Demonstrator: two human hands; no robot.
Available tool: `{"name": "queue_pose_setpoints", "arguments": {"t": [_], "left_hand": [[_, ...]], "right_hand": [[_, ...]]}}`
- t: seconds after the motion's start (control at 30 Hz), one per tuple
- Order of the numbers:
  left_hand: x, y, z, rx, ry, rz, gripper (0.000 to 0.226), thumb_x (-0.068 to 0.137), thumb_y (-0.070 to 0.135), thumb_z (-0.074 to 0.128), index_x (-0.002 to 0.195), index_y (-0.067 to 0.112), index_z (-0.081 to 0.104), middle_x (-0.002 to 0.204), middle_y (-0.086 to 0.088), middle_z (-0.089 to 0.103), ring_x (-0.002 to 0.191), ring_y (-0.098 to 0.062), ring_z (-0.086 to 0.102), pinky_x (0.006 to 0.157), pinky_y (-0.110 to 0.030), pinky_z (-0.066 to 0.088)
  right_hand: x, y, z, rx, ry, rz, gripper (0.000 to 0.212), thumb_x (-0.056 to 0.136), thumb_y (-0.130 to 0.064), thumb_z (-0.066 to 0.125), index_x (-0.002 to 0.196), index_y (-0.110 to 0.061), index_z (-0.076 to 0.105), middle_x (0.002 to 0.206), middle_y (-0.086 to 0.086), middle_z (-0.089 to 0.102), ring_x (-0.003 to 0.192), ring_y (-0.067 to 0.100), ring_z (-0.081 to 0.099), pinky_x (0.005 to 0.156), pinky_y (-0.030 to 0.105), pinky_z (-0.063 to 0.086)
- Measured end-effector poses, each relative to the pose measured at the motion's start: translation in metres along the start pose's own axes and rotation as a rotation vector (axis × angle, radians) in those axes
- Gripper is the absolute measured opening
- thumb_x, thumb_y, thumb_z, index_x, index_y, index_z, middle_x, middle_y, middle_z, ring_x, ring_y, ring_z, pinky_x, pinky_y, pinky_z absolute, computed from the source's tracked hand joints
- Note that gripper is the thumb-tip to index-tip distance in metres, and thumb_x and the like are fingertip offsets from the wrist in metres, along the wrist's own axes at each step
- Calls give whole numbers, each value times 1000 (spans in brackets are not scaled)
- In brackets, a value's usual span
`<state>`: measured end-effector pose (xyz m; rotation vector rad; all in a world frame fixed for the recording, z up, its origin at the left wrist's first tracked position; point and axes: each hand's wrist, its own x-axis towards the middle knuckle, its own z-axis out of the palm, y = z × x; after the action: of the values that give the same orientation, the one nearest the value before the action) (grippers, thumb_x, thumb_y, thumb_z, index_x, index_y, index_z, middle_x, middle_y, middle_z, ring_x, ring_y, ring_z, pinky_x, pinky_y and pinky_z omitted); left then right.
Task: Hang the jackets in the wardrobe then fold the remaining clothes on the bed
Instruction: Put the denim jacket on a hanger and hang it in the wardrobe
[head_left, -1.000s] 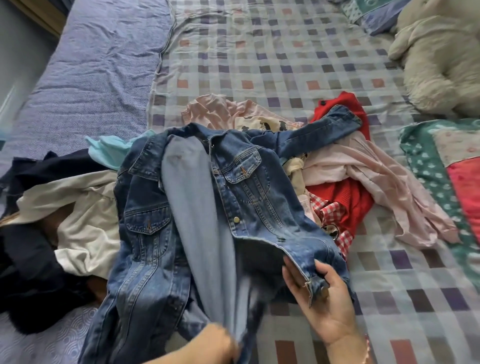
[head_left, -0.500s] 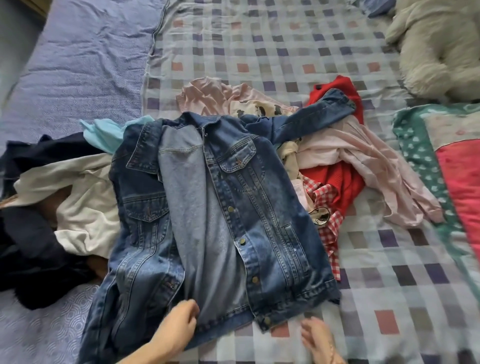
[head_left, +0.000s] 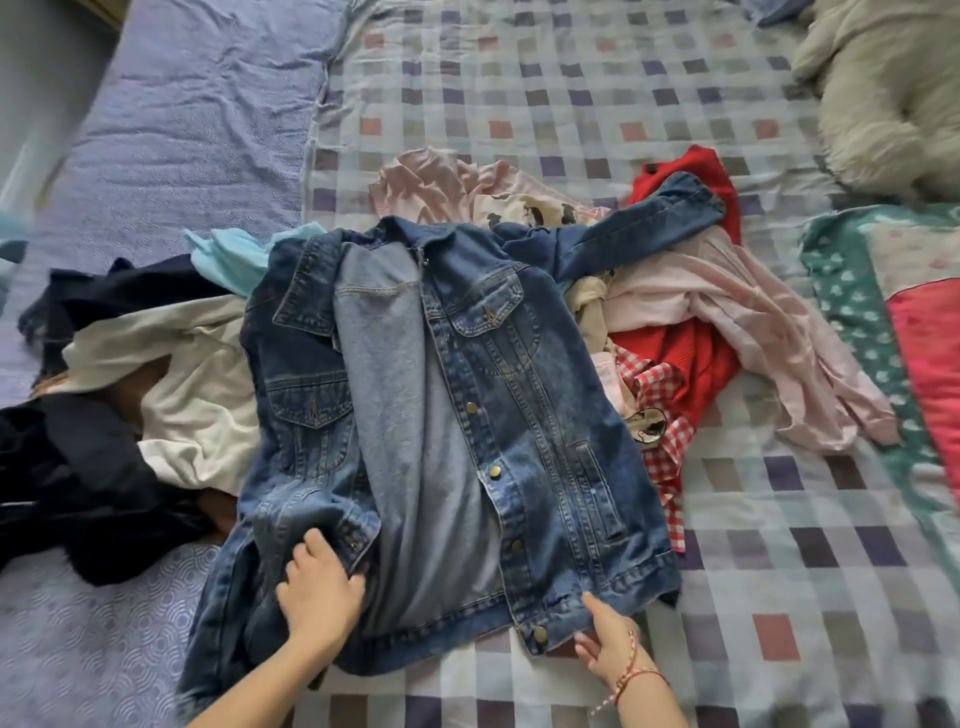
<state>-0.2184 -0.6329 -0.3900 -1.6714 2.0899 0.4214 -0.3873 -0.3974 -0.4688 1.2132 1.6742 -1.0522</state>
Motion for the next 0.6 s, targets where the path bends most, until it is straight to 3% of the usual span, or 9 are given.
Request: {"name": "queue_pose_setpoints", "arguments": {"t": [0.03,0.07,0.13,0.17,0.2,0.27,0.33,0.5,0.6], "left_hand": [[0,7,0,24,-25,-1,52,86,29,59,124,7,32,126,-13,46,116,-30,49,91,-41,42],[0,12,-2,34,-39,18,39,89,26,54,120,9,35,124,-10,49,115,-28,50,90,-38,42],[2,13,-3,-17,-36,48,16,92,16,45,107,12,41,115,-8,55,107,-28,54,86,-37,41],[0,6,-9,-56,-42,38,7,92,13,42,99,13,42,110,-8,57,102,-28,55,81,-37,41],[-3,4,-13,-93,-49,41,3,91,11,40,92,13,41,105,-8,58,97,-30,56,76,-37,39],[-11,-3,-23,-150,-14,61,7,92,11,39,86,13,38,97,-9,61,92,-32,57,66,-35,34],[-21,-15,-40,-212,54,41,10,92,14,42,82,13,41,95,-13,64,93,-34,58,66,-34,33],[-33,-42,-85,-567,120,-31,34,96,28,43,65,13,47,87,-18,65,91,-39,58,74,-39,39],[-56,-29,-111,-712,77,53,19,96,23,41,88,17,58,100,-13,67,101,-35,58,80,-37,41]], "right_hand": [[-8,4,0,-16,65,0,66,82,-8,70,133,10,31,125,27,50,92,36,61,70,41,52],[-16,6,7,-60,103,-3,57,83,-4,67,126,16,35,120,29,53,91,39,62,69,43,50],[-35,14,22,-186,83,-103,12,86,1,58,82,11,52,81,21,61,64,32,60,53,34,46],[-49,20,34,-250,-19,-160,20,88,3,53,68,2,50,63,13,56,49,24,53,44,26,40],[-64,24,46,-298,-178,-183,23,89,1,51,67,-3,50,54,8,50,42,18,46,40,19,34],[-102,27,71,-378,-528,-176,17,95,-13,50,80,-8,55,62,4,52,47,11,44,43,19,33],[-140,29,98,-509,-760,-223,22,97,-28,49,90,-10,60,76,2,61,59,9,49,52,17,37],[-208,34,148,-627,-1024,-366,25,93,-48,48,111,-31,51,107,-10,60,96,8,57,78,21,45],[-247,16,173,-583,-1043,-467,42,81,-39,70,112,-17,52,105,-4,64,91,5,62,76,18,49]]}}
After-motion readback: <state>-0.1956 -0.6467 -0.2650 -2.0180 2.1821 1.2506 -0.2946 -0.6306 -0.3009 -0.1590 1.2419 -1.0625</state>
